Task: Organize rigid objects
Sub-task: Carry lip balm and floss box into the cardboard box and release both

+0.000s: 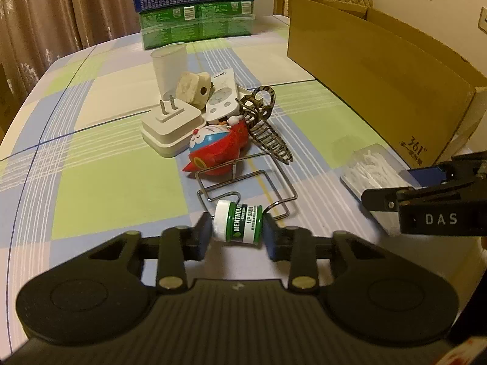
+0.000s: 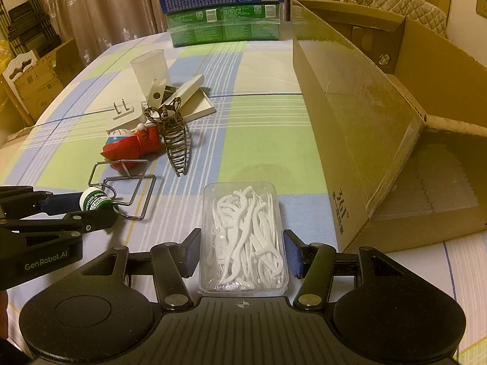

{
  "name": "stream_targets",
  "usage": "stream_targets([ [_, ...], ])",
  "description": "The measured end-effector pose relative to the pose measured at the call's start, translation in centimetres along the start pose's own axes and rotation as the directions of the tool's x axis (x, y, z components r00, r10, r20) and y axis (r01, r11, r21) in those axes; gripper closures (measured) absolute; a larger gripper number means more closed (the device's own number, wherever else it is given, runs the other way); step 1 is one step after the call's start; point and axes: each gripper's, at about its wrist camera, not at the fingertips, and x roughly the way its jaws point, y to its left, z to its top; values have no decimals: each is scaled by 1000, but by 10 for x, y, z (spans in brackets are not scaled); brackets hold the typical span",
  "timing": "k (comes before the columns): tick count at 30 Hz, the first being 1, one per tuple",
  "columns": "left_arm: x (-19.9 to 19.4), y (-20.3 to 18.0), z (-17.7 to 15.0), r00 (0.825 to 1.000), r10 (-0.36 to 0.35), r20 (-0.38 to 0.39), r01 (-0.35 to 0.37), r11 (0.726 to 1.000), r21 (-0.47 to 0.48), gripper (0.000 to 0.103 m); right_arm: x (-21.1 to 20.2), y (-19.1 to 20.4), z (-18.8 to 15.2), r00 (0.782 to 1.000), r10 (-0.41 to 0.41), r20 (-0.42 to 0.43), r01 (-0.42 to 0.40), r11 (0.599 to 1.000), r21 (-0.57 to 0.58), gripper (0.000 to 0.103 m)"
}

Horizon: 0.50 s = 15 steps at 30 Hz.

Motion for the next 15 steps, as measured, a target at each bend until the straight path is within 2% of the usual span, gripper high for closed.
stream_targets([
  [5,-5,-3,-2,1000,11,-5,-11,1000,4,76,-1,1,-1,1000,-2,-4,2,1000,-2,51],
  [15,-29,-4,-8,1000,-6,-9,5,998,-67,76,-23,13,-12,1000,14,8,-14,1000,-20,51],
])
